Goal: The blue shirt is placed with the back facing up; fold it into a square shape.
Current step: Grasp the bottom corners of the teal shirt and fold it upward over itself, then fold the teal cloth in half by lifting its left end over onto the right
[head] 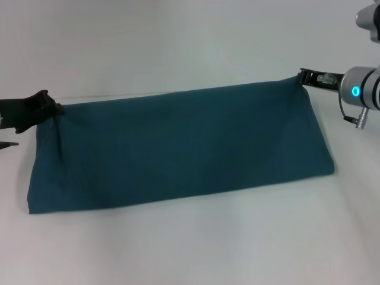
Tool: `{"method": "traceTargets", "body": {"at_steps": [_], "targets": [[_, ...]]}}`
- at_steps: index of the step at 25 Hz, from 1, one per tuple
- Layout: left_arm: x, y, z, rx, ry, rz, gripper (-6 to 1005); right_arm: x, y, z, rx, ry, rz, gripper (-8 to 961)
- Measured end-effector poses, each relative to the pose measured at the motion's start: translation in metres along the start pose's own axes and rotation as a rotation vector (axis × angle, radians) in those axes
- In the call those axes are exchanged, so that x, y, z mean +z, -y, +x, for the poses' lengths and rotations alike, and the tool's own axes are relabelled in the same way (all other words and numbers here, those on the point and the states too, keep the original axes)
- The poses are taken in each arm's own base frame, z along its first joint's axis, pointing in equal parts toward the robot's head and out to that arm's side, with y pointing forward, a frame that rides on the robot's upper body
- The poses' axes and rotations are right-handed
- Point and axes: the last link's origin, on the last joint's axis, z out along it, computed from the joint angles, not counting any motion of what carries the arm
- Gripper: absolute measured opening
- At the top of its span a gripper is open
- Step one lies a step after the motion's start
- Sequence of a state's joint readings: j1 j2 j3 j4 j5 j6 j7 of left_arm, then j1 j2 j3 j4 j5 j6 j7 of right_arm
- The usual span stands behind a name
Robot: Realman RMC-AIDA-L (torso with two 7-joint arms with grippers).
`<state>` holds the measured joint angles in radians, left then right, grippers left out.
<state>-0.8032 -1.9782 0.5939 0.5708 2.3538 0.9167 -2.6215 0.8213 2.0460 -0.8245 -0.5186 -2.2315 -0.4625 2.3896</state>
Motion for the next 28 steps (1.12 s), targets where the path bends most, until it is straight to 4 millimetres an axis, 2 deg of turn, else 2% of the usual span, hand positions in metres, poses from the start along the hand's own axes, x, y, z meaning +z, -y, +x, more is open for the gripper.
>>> {"method": "traceTargets", "body": {"at_steps": [9, 17, 20, 25, 28], "targets": [[0.001, 0.0, 0.0, 0.012, -0.006, 0.003, 50, 0.003, -0.006, -0.004, -0.024, 0.016, 0.008, 65], [0.0, 0.005, 0.0, 0.006, -0.024, 0.018, 52, 0.002, 0.005, -0.012, -0.049, 0.019, 0.039, 79], [0.0, 0.009, -0.002, -0.014, -0.037, 0.026, 185, 0.001, 0.013, -0.022, -0.053, 0.02, 0.056, 84], [0.0, 0.011, -0.007, -0.026, -0.031, 0.022, 362, -0.008, 0.023, -0.033, -0.026, -0.019, 0.023, 286], [-0.007, 0.014, -0.008, -0.028, -0.031, 0.0, 450, -0.02, 0.03, -0.03, 0.024, -0.068, -0.054, 407]]}}
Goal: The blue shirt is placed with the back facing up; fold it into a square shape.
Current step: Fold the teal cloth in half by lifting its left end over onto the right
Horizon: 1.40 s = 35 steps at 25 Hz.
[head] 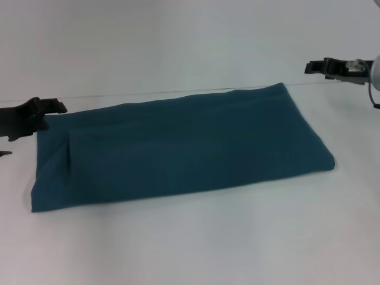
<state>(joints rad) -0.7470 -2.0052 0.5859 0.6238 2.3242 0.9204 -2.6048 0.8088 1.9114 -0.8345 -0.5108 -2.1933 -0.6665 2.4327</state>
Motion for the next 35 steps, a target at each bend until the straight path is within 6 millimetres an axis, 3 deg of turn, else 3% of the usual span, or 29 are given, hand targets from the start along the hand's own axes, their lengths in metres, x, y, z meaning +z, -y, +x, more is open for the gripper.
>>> {"method": "traceTargets", "body": {"at_steps": [4, 8, 12, 15, 22, 35], "targets": [[-0.018, 0.003, -0.007, -0.007, 0.009, -0.103, 549, -0.03, 0.004, 0.016, 0.045, -0.027, -0.187, 563], [-0.033, 0.016, -0.023, -0.076, 0.027, -0.175, 628, -0.063, 0.012, 0.047, 0.103, -0.039, -0.364, 698], [-0.041, 0.029, -0.043, -0.144, 0.054, -0.21, 628, -0.092, 0.029, 0.08, 0.18, -0.058, -0.458, 702], [-0.045, 0.035, -0.055, -0.18, 0.051, -0.231, 628, -0.105, 0.038, 0.092, 0.219, -0.053, -0.48, 704], [-0.044, 0.036, -0.073, -0.112, 0.064, -0.263, 629, -0.107, 0.04, 0.096, 0.207, -0.089, -0.485, 704], [-0.024, 0.066, -0.098, -0.259, 0.025, -0.119, 630, -0.098, 0.031, 0.092, 0.189, -0.091, -0.496, 704]]}}
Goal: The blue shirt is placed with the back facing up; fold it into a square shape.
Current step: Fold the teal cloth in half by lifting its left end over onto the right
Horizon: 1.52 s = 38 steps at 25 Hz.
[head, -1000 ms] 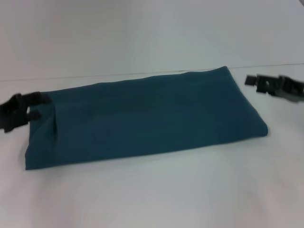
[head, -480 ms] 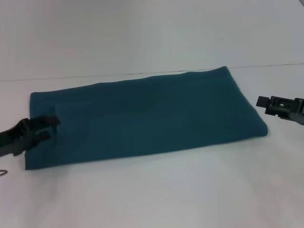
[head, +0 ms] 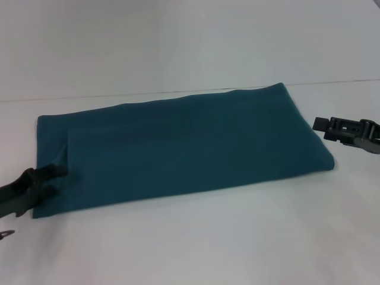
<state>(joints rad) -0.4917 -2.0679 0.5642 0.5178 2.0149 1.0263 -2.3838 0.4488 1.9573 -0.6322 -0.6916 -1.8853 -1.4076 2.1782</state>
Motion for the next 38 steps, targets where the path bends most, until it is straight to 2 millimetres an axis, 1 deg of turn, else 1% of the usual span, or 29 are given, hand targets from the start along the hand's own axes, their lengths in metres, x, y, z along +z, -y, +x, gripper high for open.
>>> {"method": "traceTargets", "body": {"at_steps": [6, 9, 11, 13, 15, 18, 21, 26, 33, 35, 38], "targets": [[-0.002, 0.0, 0.0, 0.008, 0.008, -0.004, 630, 0.001, 0.003, 0.001, 0.013, 0.003, 0.01, 704], [-0.011, -0.008, 0.01, 0.024, -0.012, -0.05, 629, 0.001, 0.003, 0.001, 0.013, 0.002, 0.01, 704], [-0.012, -0.016, 0.015, 0.031, -0.032, -0.08, 628, 0.001, 0.003, 0.001, 0.014, 0.002, 0.011, 704], [-0.009, -0.022, 0.017, 0.036, -0.032, -0.096, 627, 0.001, 0.004, 0.002, 0.016, 0.002, 0.011, 704], [0.0, -0.03, 0.017, 0.04, -0.022, -0.106, 632, 0.001, 0.004, 0.003, 0.017, 0.002, 0.011, 704], [0.013, -0.036, 0.017, 0.054, -0.022, -0.084, 639, 0.001, 0.004, 0.003, 0.019, 0.003, 0.011, 704], [0.021, -0.034, 0.019, 0.07, -0.042, -0.035, 652, 0.0, 0.004, 0.004, 0.021, 0.003, 0.012, 704], [0.026, -0.022, 0.015, 0.054, -0.06, 0.019, 681, -0.001, 0.006, 0.006, 0.03, 0.001, 0.013, 704], [0.024, -0.013, 0.014, 0.04, -0.069, 0.049, 722, 0.001, 0.008, 0.007, 0.035, 0.001, 0.02, 704], [0.019, -0.017, 0.016, 0.061, -0.062, 0.018, 733, 0.002, 0.008, 0.006, 0.033, 0.001, 0.019, 704], [0.008, -0.034, 0.025, 0.155, -0.067, -0.059, 751, 0.002, 0.007, 0.006, 0.031, 0.0, 0.016, 704]]}}
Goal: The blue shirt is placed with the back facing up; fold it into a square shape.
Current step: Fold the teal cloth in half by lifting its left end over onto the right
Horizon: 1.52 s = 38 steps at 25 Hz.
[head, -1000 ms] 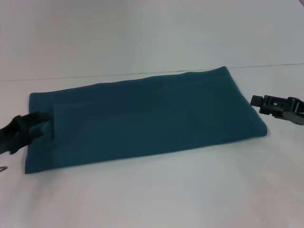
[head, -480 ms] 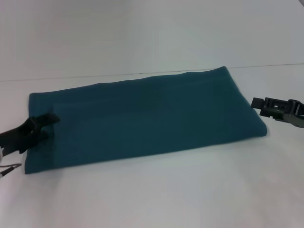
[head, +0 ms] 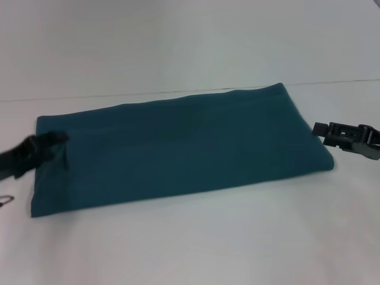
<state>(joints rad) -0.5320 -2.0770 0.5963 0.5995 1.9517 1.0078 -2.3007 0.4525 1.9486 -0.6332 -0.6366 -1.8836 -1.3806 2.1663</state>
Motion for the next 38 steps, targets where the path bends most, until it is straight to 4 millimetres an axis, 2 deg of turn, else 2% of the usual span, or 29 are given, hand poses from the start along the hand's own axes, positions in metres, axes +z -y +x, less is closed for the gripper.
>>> {"method": "traceTargets", "body": {"at_steps": [2, 6, 15, 22, 25, 29, 33, 38], "targets": [[-0.005, -0.012, 0.005, 0.093, 0.039, -0.042, 763, 0.0, 0.0, -0.001, -0.001, 0.001, 0.001, 704], [-0.006, -0.021, 0.013, 0.18, 0.136, -0.037, 786, 0.0, 0.0, -0.001, -0.002, 0.001, 0.003, 704], [-0.016, -0.016, 0.031, 0.17, 0.128, 0.006, 838, 0.002, 0.0, -0.001, -0.009, -0.01, 0.006, 704], [-0.009, -0.023, 0.04, 0.483, 0.182, 0.055, 872, 0.001, 0.002, -0.002, -0.012, -0.012, 0.02, 704], [-0.001, -0.019, 0.038, 0.519, 0.183, 0.108, 873, 0.001, 0.002, -0.002, -0.013, -0.012, 0.021, 704], [0.007, -0.012, 0.032, 0.412, 0.155, 0.166, 881, 0.001, 0.002, -0.003, -0.015, -0.012, 0.021, 704], [0.012, -0.004, 0.025, 0.213, 0.112, 0.212, 878, 0.002, 0.002, -0.003, -0.015, -0.012, 0.021, 704], [0.017, -0.002, 0.018, 0.181, 0.107, 0.228, 875, 0.001, 0.002, -0.003, -0.015, -0.011, 0.021, 704]]}}
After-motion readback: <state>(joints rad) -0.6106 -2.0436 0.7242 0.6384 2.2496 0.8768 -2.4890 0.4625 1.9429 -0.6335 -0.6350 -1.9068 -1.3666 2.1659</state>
